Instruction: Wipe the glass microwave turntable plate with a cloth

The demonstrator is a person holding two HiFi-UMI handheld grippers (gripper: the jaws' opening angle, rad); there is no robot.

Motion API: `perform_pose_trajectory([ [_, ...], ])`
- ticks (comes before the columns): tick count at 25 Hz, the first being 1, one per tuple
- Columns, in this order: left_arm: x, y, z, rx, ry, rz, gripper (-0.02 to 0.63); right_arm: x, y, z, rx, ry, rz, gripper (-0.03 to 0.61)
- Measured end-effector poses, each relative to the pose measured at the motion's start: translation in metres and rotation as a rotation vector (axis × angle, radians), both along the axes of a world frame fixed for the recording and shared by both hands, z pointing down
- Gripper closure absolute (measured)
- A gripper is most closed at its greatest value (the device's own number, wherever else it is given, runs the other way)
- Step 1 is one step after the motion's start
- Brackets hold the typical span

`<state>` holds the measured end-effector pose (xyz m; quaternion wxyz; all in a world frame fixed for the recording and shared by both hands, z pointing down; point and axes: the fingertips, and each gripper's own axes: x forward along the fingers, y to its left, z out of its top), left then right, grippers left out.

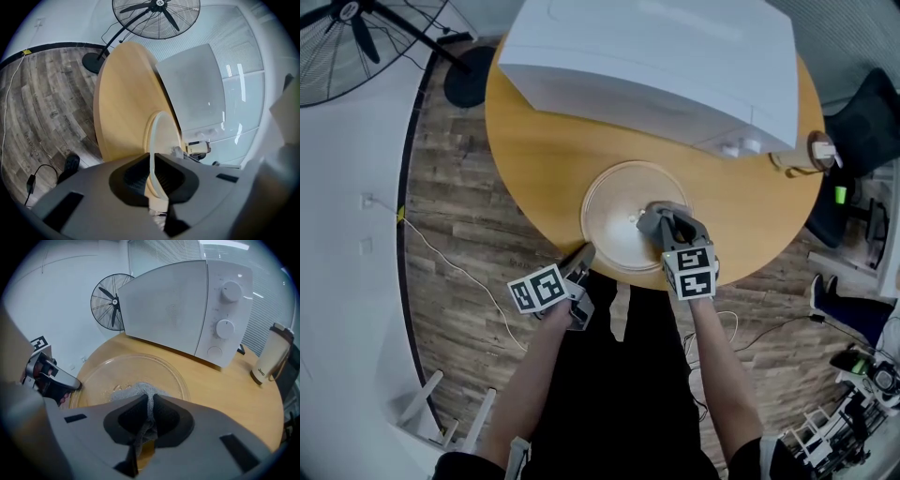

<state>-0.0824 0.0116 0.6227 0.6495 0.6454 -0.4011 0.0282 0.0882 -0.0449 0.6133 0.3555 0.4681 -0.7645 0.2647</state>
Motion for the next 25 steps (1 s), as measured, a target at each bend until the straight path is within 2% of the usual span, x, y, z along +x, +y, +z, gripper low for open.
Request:
perform_pose_trajectory([
  [7, 0.001, 0.001, 0.001, -0.011, 0.002, 0.013, 0.588, 0.012, -0.022, 0.002, 0.007, -0.019, 0.112, 0.537],
  [17, 0.002, 0.001, 0.003, -0.036, 0.002, 0.016, 0.589, 0.018, -0.067, 0.004, 0.006, -0.001, 0.207, 0.537],
  [25, 0.003, 0.0, 0.004, -0.029, 0.002, 0.031, 0.589, 0.0, -0.094, 0.004, 0.009, -0.001, 0.205, 0.537],
])
